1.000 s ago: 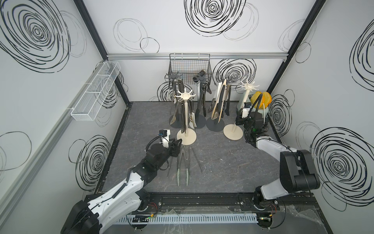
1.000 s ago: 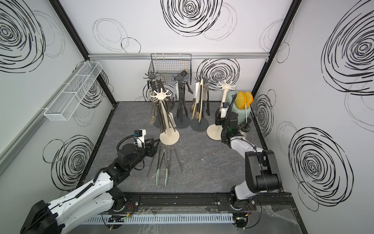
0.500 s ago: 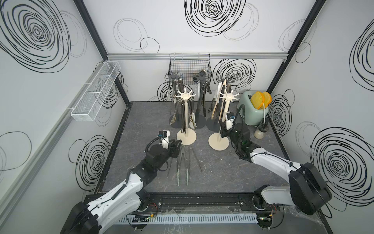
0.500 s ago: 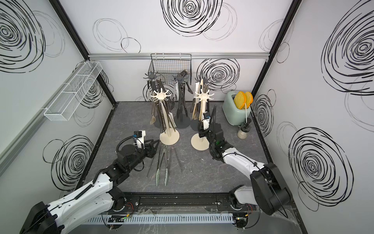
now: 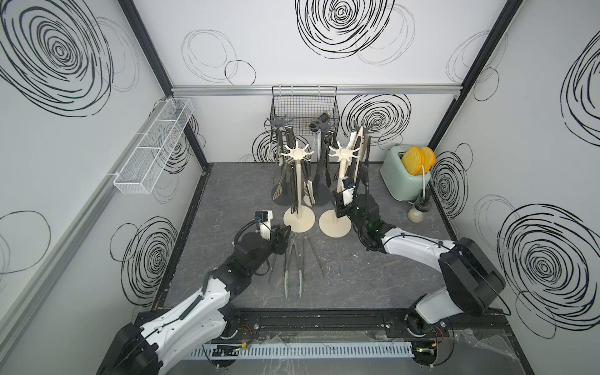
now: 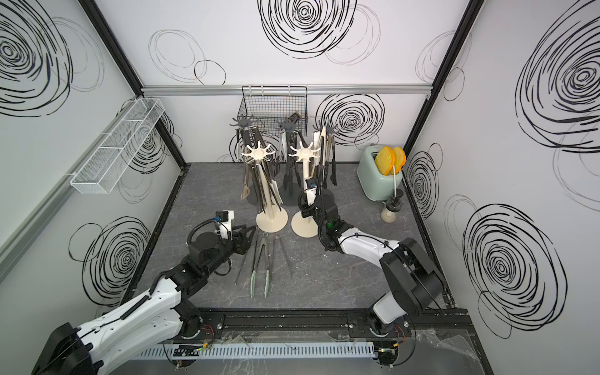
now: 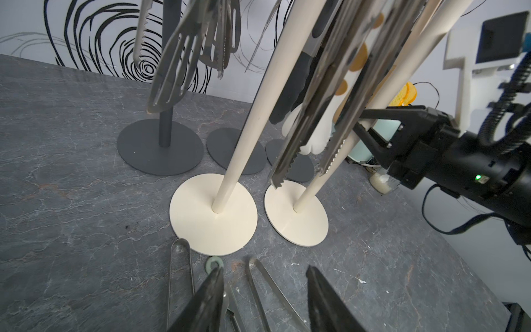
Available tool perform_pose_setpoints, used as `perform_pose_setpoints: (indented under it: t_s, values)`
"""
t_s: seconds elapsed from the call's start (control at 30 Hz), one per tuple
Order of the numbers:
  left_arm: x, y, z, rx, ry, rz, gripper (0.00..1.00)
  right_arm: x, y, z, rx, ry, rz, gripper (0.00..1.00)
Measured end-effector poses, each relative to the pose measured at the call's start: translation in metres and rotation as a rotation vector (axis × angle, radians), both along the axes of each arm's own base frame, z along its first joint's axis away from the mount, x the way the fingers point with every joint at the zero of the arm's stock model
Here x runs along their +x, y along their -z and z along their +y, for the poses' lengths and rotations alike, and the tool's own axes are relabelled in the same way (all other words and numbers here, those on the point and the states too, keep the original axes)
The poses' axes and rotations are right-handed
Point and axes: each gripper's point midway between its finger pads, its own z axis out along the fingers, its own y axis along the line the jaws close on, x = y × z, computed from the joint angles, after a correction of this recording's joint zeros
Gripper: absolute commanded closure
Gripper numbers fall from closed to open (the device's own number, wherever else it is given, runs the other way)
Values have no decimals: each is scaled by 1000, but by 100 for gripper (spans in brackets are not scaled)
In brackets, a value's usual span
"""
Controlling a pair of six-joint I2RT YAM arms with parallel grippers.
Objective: Hang food tongs on kitchen utensil racks
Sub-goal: Move the rack to the center of the board.
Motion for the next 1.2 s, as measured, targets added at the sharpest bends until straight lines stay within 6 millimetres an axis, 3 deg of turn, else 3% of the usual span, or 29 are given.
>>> perform_pose_setpoints:
  t_s: [0.7,0.73,0.93,1.2]
  values:
    - [1,15,1,31,-8,45,50,3,2,10,48,39,-19,100]
    - [1,19,2,40,-10,58,49,3,2,9,48,45,-18,98]
    - [-3,49,5,106,-19,176,53,2,2,5,58,70,-11,65]
    - [-6,74,4,163,-18,315,65,-11,-25,-8,103,89,-46,45]
